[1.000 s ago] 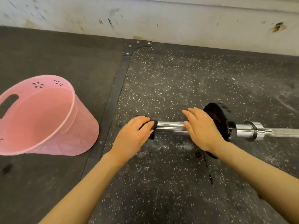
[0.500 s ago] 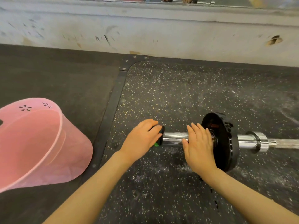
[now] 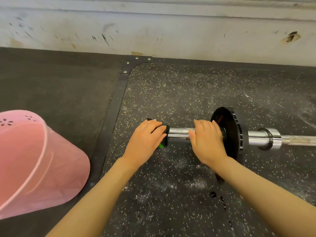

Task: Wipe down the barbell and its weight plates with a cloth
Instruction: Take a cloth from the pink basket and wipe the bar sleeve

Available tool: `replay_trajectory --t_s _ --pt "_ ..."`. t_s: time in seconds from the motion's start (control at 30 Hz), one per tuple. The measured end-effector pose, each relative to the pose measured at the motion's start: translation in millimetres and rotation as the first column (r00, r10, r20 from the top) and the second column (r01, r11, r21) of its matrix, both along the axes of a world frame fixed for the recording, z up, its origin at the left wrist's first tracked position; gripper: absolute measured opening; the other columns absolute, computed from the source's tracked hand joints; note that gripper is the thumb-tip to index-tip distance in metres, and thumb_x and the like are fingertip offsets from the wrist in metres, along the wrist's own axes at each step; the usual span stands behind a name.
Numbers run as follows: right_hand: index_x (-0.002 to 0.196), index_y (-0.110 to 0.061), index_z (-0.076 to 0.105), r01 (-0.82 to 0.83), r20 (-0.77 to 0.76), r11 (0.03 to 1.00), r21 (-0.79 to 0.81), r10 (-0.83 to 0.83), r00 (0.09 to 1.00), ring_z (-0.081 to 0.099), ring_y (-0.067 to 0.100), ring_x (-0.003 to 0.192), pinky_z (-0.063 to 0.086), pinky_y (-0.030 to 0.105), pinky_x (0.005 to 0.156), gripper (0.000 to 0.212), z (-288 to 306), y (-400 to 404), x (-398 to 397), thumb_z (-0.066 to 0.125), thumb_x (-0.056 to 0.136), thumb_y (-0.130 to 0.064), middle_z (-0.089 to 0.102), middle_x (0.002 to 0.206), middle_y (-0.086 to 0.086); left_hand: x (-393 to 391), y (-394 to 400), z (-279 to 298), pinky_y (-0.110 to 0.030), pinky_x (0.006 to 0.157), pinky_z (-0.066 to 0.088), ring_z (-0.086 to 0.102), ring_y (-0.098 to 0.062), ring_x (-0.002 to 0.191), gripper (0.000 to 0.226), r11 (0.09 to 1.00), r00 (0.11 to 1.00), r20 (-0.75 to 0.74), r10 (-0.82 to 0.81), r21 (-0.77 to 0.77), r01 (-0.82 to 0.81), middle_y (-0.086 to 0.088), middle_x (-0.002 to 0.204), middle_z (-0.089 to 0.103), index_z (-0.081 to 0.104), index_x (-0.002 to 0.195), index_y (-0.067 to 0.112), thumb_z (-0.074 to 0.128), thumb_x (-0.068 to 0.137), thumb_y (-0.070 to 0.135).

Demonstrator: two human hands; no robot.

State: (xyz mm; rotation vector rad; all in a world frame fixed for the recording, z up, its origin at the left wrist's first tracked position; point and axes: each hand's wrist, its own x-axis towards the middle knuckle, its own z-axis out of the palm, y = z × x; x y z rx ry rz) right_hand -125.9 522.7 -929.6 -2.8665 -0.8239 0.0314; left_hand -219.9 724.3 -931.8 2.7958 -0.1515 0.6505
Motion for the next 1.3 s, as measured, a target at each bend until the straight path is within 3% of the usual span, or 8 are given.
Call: replay_trajectory --t_s 0.1,0.2,0.4,0.57,0.77,1.0,1.13,1.3 --pt "0.145 -0.003 0.038 -0.023 0.093 0.999 0.048 0.019 0.996 0.025 0.030 0.144 0.007 0.045 0.121 0.053 -1.6 -2.4 -2.3 0.032 0.103 -0.036 0.036 0.152 0.014 11.2 3.2 -4.9 -0.055 0.101 0.045 0.062 -0.035 0.111 0.024 1.000 0.999 -0.037 0.024 0.021 -0.023 -0.012 0.113 0.067 0.069 0.110 0.003 0.068 0.088 0.012" --pt "0.144 -0.005 0.039 -0.031 0.151 0.999 0.039 0.025 0.988 0.023 0.032 0.145 0.012 0.050 0.119 0.057 -8.4 -9.0 -13.8 0.028 0.100 -0.040 0.033 0.154 0.016 24.3 2.8 -7.4 -0.054 0.102 0.044 0.062 -0.035 0.112 0.024 0.998 0.998 -0.026 0.050 0.028 -0.049 -0.012 0.113 0.068 0.069 0.110 0.004 0.066 0.089 0.014" --pt "0.149 -0.010 0.030 0.025 0.117 0.998 0.049 -0.030 0.993 0.016 0.032 0.148 0.010 0.050 0.118 0.058 -25.2 -8.7 -17.2 0.034 0.098 -0.038 0.027 0.157 0.015 38.8 -7.2 -11.1 -0.053 0.101 0.044 0.062 -0.034 0.110 0.023 0.997 0.997 -0.005 0.076 0.012 -0.076 -0.011 0.111 0.069 0.070 0.109 0.005 0.061 0.092 0.017" --pt "0.151 -0.012 0.027 0.018 0.116 0.998 0.055 -0.025 0.993 0.013 0.030 0.148 0.003 0.047 0.119 0.060 -27.7 -7.5 -13.5 0.026 0.099 -0.041 0.025 0.157 0.013 45.7 -31.6 -8.9 -0.050 0.104 0.042 0.059 -0.031 0.117 0.038 0.996 0.998 -0.052 0.018 0.094 -0.013 -0.008 0.118 0.067 0.066 0.119 0.010 0.051 0.094 0.033" --pt "0.151 -0.013 0.026 0.014 0.119 0.997 0.076 -0.023 0.993 0.013 0.028 0.148 0.001 0.045 0.119 0.058 -27.1 -5.8 -8.1 0.025 0.099 -0.040 0.025 0.157 0.011 34.8 19.3 -13.8 -0.047 0.103 0.044 0.060 -0.031 0.111 0.042 0.970 0.998 -0.041 -0.057 0.233 0.065 -0.012 0.122 0.064 0.062 0.126 0.007 0.051 0.095 0.033" --pt "0.151 -0.013 0.026 -0.002 0.112 0.996 0.089 -0.008 0.994 0.014 0.027 0.147 -0.003 0.043 0.119 0.060 -25.8 -2.8 2.4 0.024 0.098 -0.042 0.027 0.157 0.011 41.5 26.3 -18.3 -0.048 0.099 0.045 0.062 -0.032 0.101 0.040 0.974 1.000 -0.010 0.016 0.225 -0.013 -0.013 0.113 0.065 0.063 0.122 0.004 0.053 0.093 0.030" --pt "0.151 -0.012 0.027 -0.002 0.100 0.998 0.061 -0.005 0.995 0.016 0.028 0.147 0.001 0.047 0.119 0.062 -23.0 0.2 11.4 0.021 0.098 -0.043 0.028 0.157 0.011 63.1 -2.9 -15.2 -0.046 0.100 0.045 0.061 -0.031 0.105 0.043 0.971 0.997 -0.032 -0.066 0.227 0.071 -0.012 0.116 0.065 0.061 0.123 0.004 0.057 0.092 0.033" --pt "0.150 -0.012 0.029 -0.003 0.086 0.998 0.059 -0.002 0.996 0.018 0.029 0.146 0.005 0.049 0.120 0.055 -19.9 2.2 20.2 0.034 0.102 -0.037 0.030 0.155 0.012 72.4 1.6 -15.1 -0.047 0.101 0.045 0.059 -0.034 0.111 0.049 0.958 0.991 -0.057 -0.124 0.254 0.134 -0.015 0.123 0.062 0.057 0.130 0.004 0.063 0.090 0.032"
